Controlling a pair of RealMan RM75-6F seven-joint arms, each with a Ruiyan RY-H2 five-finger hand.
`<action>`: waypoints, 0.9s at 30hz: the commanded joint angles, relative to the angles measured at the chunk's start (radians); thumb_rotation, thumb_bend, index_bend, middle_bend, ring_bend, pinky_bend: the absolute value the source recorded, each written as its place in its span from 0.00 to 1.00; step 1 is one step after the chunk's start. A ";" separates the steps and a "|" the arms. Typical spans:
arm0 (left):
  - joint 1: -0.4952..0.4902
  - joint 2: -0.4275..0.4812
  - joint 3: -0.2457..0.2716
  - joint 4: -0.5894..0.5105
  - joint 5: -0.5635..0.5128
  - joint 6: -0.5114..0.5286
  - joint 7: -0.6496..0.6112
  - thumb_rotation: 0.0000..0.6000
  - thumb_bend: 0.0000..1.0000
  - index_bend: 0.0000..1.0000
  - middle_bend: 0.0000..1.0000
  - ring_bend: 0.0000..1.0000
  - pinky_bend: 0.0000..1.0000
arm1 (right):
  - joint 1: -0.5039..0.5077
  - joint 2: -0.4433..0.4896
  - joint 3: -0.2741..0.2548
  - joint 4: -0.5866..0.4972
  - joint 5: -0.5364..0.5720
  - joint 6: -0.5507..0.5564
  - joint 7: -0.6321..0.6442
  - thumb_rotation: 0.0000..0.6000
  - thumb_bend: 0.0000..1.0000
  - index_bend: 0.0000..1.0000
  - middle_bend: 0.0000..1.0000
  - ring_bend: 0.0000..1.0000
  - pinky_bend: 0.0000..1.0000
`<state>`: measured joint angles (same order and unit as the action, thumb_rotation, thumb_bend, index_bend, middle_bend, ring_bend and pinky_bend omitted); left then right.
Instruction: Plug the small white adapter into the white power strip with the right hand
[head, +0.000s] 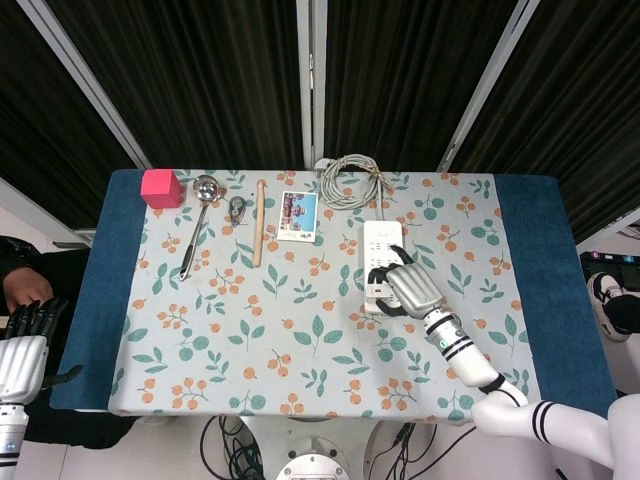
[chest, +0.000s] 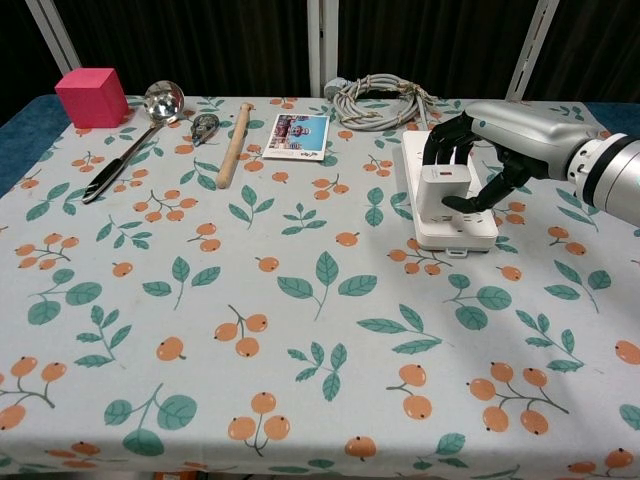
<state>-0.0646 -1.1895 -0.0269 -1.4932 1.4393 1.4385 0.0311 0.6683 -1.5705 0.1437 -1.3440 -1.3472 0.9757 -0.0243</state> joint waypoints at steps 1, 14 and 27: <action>0.000 0.000 0.001 0.002 0.000 -0.001 -0.001 1.00 0.03 0.10 0.04 0.00 0.00 | -0.001 -0.002 0.000 0.000 0.001 0.000 0.002 1.00 0.60 0.86 0.68 0.43 0.07; -0.001 -0.006 0.001 0.011 0.003 -0.002 -0.010 1.00 0.03 0.10 0.04 0.00 0.00 | -0.014 -0.019 0.000 0.021 0.011 0.013 0.014 1.00 0.61 0.86 0.68 0.44 0.07; -0.002 -0.014 0.001 0.030 0.004 -0.006 -0.026 1.00 0.03 0.10 0.04 0.00 0.00 | -0.035 -0.050 0.000 0.034 0.027 0.034 0.015 1.00 0.62 0.86 0.69 0.44 0.07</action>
<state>-0.0669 -1.2026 -0.0261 -1.4641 1.4427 1.4327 0.0055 0.6351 -1.6190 0.1426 -1.3113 -1.3210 1.0074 -0.0109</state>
